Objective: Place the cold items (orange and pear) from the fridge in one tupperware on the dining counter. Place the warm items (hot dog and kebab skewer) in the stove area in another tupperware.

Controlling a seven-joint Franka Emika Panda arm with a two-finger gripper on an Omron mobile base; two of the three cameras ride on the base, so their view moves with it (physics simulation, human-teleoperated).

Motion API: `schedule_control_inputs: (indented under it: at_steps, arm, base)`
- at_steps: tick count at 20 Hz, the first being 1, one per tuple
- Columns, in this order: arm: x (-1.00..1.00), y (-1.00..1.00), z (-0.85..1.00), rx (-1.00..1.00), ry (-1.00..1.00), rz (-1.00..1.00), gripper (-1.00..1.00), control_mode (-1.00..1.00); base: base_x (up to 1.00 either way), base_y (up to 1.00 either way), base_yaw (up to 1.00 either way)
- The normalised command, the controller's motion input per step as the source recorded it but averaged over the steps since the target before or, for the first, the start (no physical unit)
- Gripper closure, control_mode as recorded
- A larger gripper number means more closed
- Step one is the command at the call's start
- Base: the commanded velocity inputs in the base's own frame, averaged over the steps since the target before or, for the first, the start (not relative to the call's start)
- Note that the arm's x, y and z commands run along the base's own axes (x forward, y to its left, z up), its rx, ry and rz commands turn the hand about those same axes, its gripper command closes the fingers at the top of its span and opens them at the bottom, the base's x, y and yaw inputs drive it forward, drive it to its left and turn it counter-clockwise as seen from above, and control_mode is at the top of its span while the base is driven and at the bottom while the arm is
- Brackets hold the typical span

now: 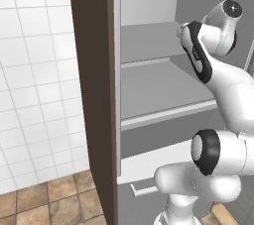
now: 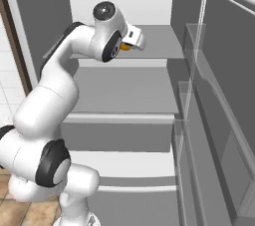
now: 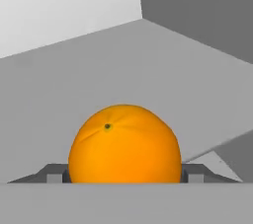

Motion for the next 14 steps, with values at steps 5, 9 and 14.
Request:
schedule_control_inputs:
  at_steps: [5,9,14]
  arm:
    - [-0.94,0.0,0.08,0.0,-0.34,-0.15,1.0,-1.0]
    - [-1.0,0.08,0.19,0.0,-0.01,-0.03,1.0,-1.0]
    - [-0.87,0.16,0.31,0.02,0.16,0.0,1.0,-1.0]
  base:
    - [0.0,0.0,0.0]
    - [0.0,0.0,0.0]
    - [0.0,0.0,0.0]
